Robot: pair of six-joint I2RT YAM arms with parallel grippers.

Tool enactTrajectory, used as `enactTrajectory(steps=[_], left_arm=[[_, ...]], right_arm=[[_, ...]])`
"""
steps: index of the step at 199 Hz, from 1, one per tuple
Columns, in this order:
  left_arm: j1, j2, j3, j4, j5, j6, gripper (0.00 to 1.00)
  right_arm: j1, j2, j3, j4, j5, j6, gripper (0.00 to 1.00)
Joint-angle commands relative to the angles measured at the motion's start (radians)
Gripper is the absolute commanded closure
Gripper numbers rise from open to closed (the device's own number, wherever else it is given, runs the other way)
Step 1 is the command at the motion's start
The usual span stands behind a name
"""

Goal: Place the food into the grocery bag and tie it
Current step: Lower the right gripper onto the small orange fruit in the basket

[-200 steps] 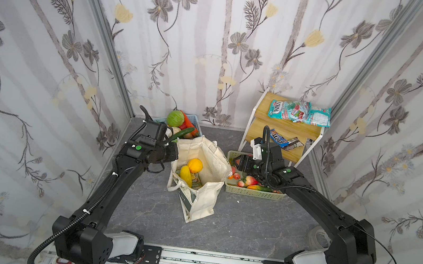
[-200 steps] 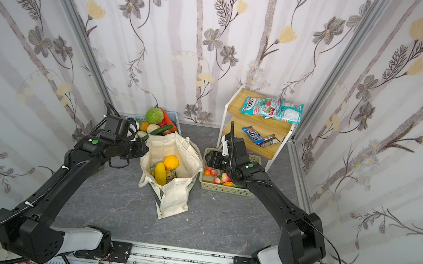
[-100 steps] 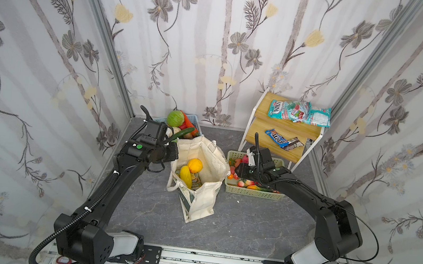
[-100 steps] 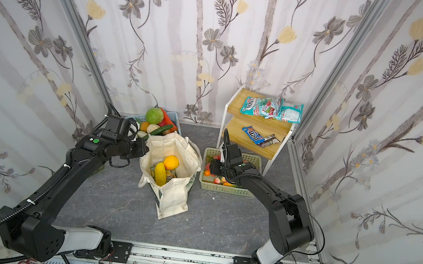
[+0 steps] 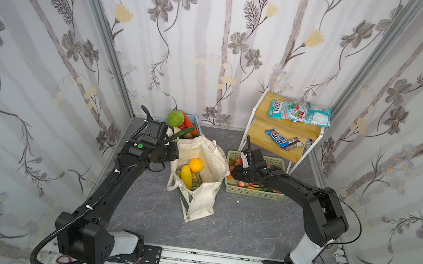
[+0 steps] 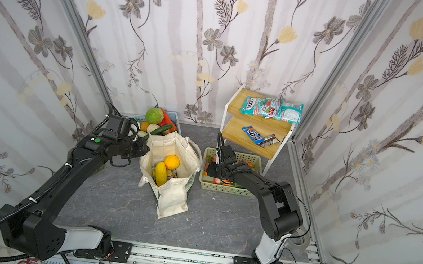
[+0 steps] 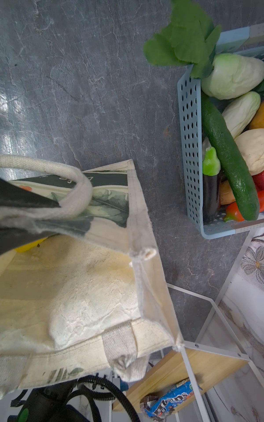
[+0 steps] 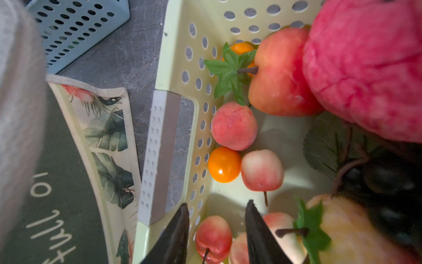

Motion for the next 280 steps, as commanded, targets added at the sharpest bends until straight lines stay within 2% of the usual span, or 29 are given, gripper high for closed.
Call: enactTrajectory(steps=[1,97,167,182,243,280], left_arm=[[0.001,-0.006,-0.005,0.041,0.005,-0.003,1.00],[0.002,-0.017,-0.029,0.054,0.007,-0.010,1.00],[0.001,-0.017,-0.032,0.059,0.012,-0.010,1.00],[0.001,-0.017,-0.034,0.061,0.012,-0.010,1.00],[0.002,-0.020,-0.041,0.065,0.016,-0.016,1.00],[0.001,-0.019,-0.040,0.063,0.016,-0.016,1.00]], right_arm=[[0.006,0.025,0.017,0.045,-0.012,0.019,0.58],[0.022,0.105,0.035,0.061,-0.005,0.038,0.60],[0.026,0.138,0.035,0.072,0.040,0.066,0.44],[0.025,0.138,0.032,0.081,0.042,0.071,0.45],[0.026,0.141,0.020,0.139,0.040,0.087,0.58],[0.026,0.101,0.007,0.156,0.041,0.092,0.60]])
